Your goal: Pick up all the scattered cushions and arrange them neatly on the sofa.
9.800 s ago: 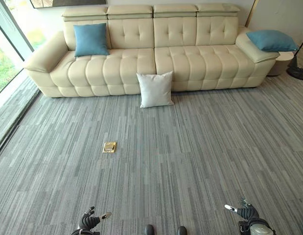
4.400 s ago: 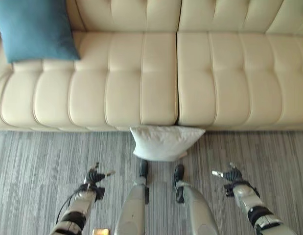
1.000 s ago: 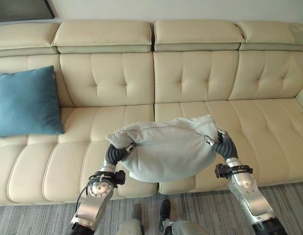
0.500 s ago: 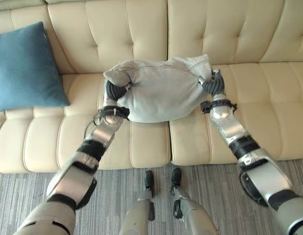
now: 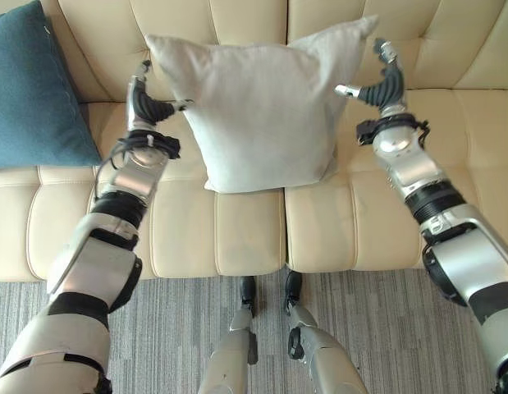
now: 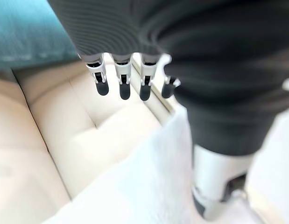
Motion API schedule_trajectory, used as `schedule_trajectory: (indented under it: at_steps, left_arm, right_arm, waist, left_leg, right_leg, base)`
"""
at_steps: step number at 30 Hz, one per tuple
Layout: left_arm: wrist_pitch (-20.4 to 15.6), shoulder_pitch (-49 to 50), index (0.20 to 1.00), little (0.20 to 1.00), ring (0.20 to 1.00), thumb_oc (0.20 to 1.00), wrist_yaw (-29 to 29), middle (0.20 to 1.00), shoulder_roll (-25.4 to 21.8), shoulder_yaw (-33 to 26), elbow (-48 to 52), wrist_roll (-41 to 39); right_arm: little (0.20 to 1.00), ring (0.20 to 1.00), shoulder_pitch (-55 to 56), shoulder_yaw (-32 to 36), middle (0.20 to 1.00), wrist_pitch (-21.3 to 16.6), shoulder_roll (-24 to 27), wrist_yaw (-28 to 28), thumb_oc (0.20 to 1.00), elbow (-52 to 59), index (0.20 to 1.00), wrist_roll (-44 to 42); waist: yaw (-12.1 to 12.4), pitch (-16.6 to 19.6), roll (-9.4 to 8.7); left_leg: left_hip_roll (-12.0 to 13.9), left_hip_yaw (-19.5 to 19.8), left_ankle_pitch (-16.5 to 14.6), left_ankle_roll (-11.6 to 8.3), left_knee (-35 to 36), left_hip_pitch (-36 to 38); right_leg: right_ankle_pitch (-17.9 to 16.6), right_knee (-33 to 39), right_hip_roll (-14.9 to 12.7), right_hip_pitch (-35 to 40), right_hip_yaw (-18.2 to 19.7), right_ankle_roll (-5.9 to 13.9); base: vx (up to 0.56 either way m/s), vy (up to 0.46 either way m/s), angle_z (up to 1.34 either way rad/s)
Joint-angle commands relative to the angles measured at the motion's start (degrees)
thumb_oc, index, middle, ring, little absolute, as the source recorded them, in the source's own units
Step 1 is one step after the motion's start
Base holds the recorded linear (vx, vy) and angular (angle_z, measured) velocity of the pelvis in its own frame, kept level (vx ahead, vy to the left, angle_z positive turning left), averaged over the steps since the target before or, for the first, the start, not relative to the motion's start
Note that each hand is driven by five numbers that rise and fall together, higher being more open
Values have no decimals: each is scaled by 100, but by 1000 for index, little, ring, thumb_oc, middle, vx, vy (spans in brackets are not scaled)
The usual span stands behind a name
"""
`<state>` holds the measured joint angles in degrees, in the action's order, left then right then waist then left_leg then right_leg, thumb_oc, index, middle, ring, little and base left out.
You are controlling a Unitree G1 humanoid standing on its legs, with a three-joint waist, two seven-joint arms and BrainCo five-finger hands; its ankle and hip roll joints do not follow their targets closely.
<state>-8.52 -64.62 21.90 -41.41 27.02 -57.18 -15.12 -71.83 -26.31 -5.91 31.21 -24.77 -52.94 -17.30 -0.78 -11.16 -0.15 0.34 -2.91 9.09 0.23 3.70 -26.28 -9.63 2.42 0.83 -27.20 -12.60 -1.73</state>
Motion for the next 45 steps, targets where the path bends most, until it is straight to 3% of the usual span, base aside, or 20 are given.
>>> schedule_trajectory:
  at_steps: [1, 4, 7, 8, 10, 15, 18, 22, 27, 31, 34, 39, 42, 45]
  left_arm:
    - [-242, -153, 1000, 1000, 1000, 1000, -55, 1000, -77, 18, -41, -280]
    - [-333, 544, 1000, 1000, 1000, 1000, -40, 1000, -132, -432, 416, -420]
    - [-541, 2666, 1000, 1000, 1000, 1000, -240, 1000, -89, -1467, 1891, -569]
    - [-529, 2706, 1000, 1000, 1000, 1000, -234, 1000, -88, -1482, 1922, -560]
    - [-470, 4979, 1000, 1000, 1000, 1000, -621, 1000, 498, -2447, 3113, -336]
    - [-207, 6840, 1000, 1000, 1000, 1000, -1140, 1000, 957, -3369, 3202, -12]
    - [-9, 7587, 1000, 1000, 1000, 1000, -1495, 1000, 1221, -3570, 2767, 173]
    - [161, 8005, 1000, 1000, 1000, 1000, -1869, 1000, 1494, -3484, 2002, 446]
    - [96, 7915, 1000, 1000, 1000, 1000, -1773, 1000, 1614, -3289, 1576, 562]
    - [62, 7619, 1000, 1000, 1000, 1000, -1624, 1000, 1516, -3061, 1433, 700]
    - [106, 7584, 1000, 1000, 1000, 1000, -1618, 1000, 1558, -2955, 1420, 700]
    - [38, 7504, 1000, 1000, 1000, 1000, -1558, 1000, 1687, -2808, 1504, 629]
    - [33, 7386, 1000, 1000, 1000, 1000, -1558, 1000, 1722, -2644, 1625, 688]
    - [32, 7278, 1000, 1000, 1000, 1000, -1575, 1000, 1790, -2515, 1705, 706]
  right_arm:
    - [1000, 1000, 64, 232, 1000, -207, 125, -83, 1000, 36, 1000, -434]
    - [1000, 1000, 610, 558, 1000, -237, 273, -115, 1000, 502, 1000, -535]
    - [1000, 1000, 2392, 1287, 1000, -255, 436, 214, 1000, 1857, 1000, -297]
    - [1000, 1000, 2420, 1289, 1000, -244, 429, 210, 1000, 1884, 1000, -289]
    - [1000, 1000, 4676, 2073, 1000, -281, 395, 902, 1000, 3238, 1000, 267]
    - [1000, 1000, 6825, 2879, 1000, -118, 290, 1702, 1000, 3621, 1000, 920]
    - [1000, 1000, 7732, 3032, 1000, -23, 73, 2115, 1000, 3371, 1000, 1247]
    - [1000, 1000, 8018, 2838, 1000, 15, -166, 2295, 1000, 2587, 1000, 1658]
    - [1000, 1000, 7701, 2531, 1000, 40, -429, 2167, 1000, 1755, 1000, 1637]
    - [1000, 1000, 7540, 2380, 1000, 20, -614, 2084, 1000, 1482, 1000, 1472]
    - [1000, 1000, 7476, 2286, 1000, 7, -711, 2034, 1000, 1367, 1000, 1487]
    - [1000, 1000, 7431, 2195, 1000, 18, -702, 1990, 1000, 1491, 1000, 1466]
    - [1000, 1000, 7378, 2250, 1000, -7, -579, 1922, 1000, 1597, 1000, 1352]
    - [1000, 1000, 7265, 2252, 1000, 11, -453, 1866, 1000, 1623, 1000, 1315]
  waist:
    - [152, 210, -179]
    - [167, 239, -166]
    - [196, 256, -202]
    - [187, 275, -207]
    - [187, 331, -278]
    - [156, 424, -331]
    - [118, 476, -362]
    - [91, 569, -372]
    - [59, 407, -373]
    - [123, 283, -286]
    - [300, 488, -218]
    - [354, 593, -332]
    - [278, 470, -356]
    - [284, 317, -329]
  left_leg:
    - [87, 183, -451, -521, 58, 488]
    - [60, 197, -481, -518, 83, 606]
    - [30, 186, -618, -475, 87, 956]
    - [21, 186, -592, -472, 96, 947]
    - [17, 93, -814, -404, 64, 1425]
    - [2, 50, -944, -337, -3, 1771]
    - [-9, 6, -1039, -298, -106, 1933]
    - [-65, -140, -1183, -205, -294, 2063]
    - [-176, -251, -1279, -55, -600, 1944]
    - [-114, -239, -1167, 36, -749, 1696]
    - [-24, -312, -1010, 30, -583, 1725]
    - [-46, -328, -865, -116, -438, 1700]
    - [2, -282, -811, -253, -685, 1428]
    - [-80, 78, -860, -339, -986, 1178]
  right_leg:
    - [401, -144, -376, 99, 253, 1095]
    - [440, -128, -364, 232, 234, 1074]
    - [521, -96, -386, 645, 242, 1052]
    - [502, -87, -394, 636, 242, 1053]
    - [586, 2, -428, 1180, 235, 1060]
    - [605, 109, -501, 1570, 204, 1099]
    - [575, 115, -541, 1727, 223, 1133]
    - [475, 58, -599, 1757, 404, 1200]
    - [70, -200, -763, 1325, 665, 1441]
    - [601, -1042, -799, 1268, 650, 1268]
    - [1095, -1579, -850, 1940, 448, 1110]
    - [1275, -973, -600, 2155, 495, 1028]
    - [1249, -618, -459, 2123, 504, 946]
    - [1173, -586, -462, 2010, 454, 885]
  base:
    - [25, 21, 6]
    - [40, 32, 10]
    - [64, 64, 1]
    - [108, 67, 7]
    - [162, 92, 7]
    - [39, 82, -4]
    - [-47, 108, -13]
    - [-101, 150, -24]
    - [-255, 106, -34]
    - [-303, 18, -28]
    - [-162, -76, -12]
    - [-63, -172, -15]
    - [-137, -190, 22]
    - [-182, -84, 37]
